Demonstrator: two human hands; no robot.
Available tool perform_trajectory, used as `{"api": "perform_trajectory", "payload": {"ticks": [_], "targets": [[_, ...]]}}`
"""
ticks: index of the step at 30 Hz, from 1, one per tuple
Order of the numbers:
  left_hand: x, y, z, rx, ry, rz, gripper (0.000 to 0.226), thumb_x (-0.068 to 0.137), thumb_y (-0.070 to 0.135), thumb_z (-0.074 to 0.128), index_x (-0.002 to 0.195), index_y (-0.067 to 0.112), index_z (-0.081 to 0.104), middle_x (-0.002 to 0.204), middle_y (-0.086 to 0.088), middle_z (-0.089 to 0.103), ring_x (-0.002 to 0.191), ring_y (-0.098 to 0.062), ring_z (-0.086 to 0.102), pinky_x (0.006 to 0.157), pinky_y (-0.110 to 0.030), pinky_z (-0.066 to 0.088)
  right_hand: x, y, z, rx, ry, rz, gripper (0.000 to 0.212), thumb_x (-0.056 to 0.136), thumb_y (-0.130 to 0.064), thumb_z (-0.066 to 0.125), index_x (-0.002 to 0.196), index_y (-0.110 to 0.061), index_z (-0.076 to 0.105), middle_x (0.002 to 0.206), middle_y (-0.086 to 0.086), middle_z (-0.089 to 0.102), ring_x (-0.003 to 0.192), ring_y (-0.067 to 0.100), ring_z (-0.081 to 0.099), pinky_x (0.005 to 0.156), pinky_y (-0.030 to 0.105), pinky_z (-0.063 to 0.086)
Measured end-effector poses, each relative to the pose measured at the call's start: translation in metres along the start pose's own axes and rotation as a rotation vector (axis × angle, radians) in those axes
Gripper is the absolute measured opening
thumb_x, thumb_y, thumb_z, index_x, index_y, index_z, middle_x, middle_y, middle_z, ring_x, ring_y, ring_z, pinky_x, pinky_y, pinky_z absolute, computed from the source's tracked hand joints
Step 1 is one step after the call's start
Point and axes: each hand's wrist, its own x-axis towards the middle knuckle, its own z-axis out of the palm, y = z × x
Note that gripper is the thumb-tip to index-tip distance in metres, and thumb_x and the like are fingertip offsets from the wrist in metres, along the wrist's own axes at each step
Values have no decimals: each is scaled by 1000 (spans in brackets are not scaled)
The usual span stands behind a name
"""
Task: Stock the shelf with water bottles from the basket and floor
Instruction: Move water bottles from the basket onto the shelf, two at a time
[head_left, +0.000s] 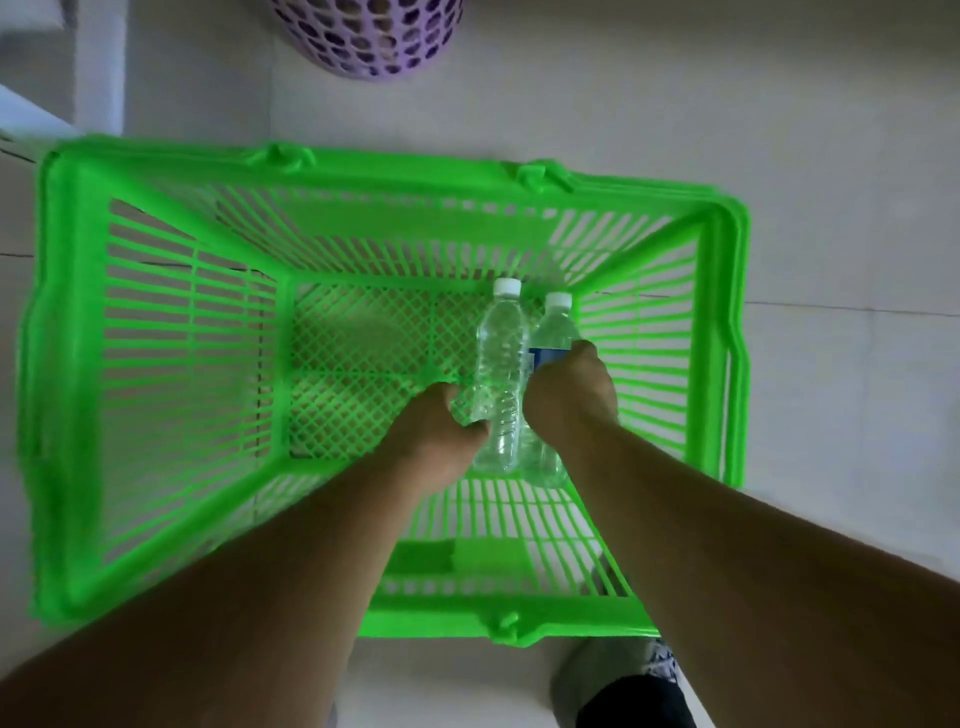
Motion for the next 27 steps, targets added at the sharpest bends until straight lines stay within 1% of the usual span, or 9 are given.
{"api": "perform_trajectory", "payload": {"ticks": [2,5,6,8,11,15,19,23,27], "targets": [[7,0,0,12,16,-9,71,87,43,68,147,17,40,148,-6,50,65,9,49,54,-12,36,-2,1,5,48,43,-49,42,93,-13,48,134,-8,48,130,12,58,118,32,56,85,31,44],[13,-2,-4,30,32,-32,64,85,44,71,138,14,51,138,-9,59,98,-17,66,75,-18,39,10,4,9,163,78,-131,44,94,-25,53,136,-14,50,125,8,62,111,28,59,77,25,38],[16,-4,-5,15,43,-43,57,83,45,73,130,17,57,130,-8,64,97,-20,65,76,-20,40,10,3,8,131,79,-147,48,92,-33,58,136,-14,51,124,7,62,110,27,60,77,25,39],[23,-7,-8,-30,54,-67,39,78,46,78,107,24,63,111,-3,72,80,-14,64,67,-21,43,20,2,13,64,-17,-122,54,87,-48,65,128,-14,54,116,7,62,97,24,61,73,25,42],[33,-11,-11,-22,41,-94,32,74,48,81,88,29,60,87,11,70,60,0,58,49,-15,41,40,-3,27,83,-235,-69,55,78,-62,70,97,-13,57,79,2,58,56,13,53,47,21,35],[42,-18,-13,-85,21,-113,29,71,44,85,64,32,59,71,18,64,52,11,52,40,-10,37,54,-3,38,142,-262,-86,66,70,-65,76,100,-8,61,68,2,53,48,15,49,42,20,32],[35,-23,-17,-177,24,-103,24,71,35,87,65,31,64,58,23,62,52,7,61,49,-12,40,51,9,36,185,-223,-189,45,70,-62,77,75,-20,61,56,-8,56,45,10,53,37,17,33],[0,-16,-29,-267,53,-51,20,69,27,88,77,27,70,71,19,74,64,2,71,57,-17,50,22,9,13,255,-228,-248,36,74,-57,77,90,-25,73,75,-8,70,64,11,66,49,20,44],[-68,7,-60,-330,74,23,22,70,18,88,81,23,71,74,22,74,60,3,70,47,-8,46,-31,-2,-43,255,-197,-332,26,76,-55,76,83,-30,73,70,-10,69,59,10,63,50,20,40]]}}
